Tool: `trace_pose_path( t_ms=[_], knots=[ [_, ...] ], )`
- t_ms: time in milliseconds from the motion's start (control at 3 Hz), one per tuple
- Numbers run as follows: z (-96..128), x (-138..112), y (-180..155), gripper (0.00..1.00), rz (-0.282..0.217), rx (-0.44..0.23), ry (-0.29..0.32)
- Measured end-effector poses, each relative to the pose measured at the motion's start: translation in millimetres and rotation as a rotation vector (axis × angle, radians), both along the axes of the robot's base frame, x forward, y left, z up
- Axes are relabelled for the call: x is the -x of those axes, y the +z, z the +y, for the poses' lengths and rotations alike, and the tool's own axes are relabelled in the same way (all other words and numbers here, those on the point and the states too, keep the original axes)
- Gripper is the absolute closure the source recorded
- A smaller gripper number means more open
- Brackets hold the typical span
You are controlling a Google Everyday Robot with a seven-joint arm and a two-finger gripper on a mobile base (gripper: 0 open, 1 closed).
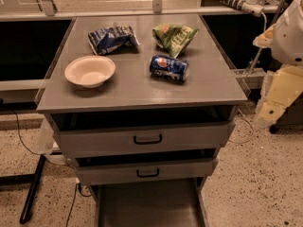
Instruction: Place pepsi can into bottom drawer
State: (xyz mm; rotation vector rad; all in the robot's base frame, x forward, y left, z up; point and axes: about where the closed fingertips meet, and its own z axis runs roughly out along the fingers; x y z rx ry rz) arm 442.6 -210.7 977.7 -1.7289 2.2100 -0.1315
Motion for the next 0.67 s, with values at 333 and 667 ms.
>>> trace_pose_path(
  t_ms=[333,667],
  knots=[
    [25,-23,-6,0.0,-0.032,-0.017,0.057],
    [54,-49,-9,0.0,-0.063,-0.1,0.13]
  ],
)
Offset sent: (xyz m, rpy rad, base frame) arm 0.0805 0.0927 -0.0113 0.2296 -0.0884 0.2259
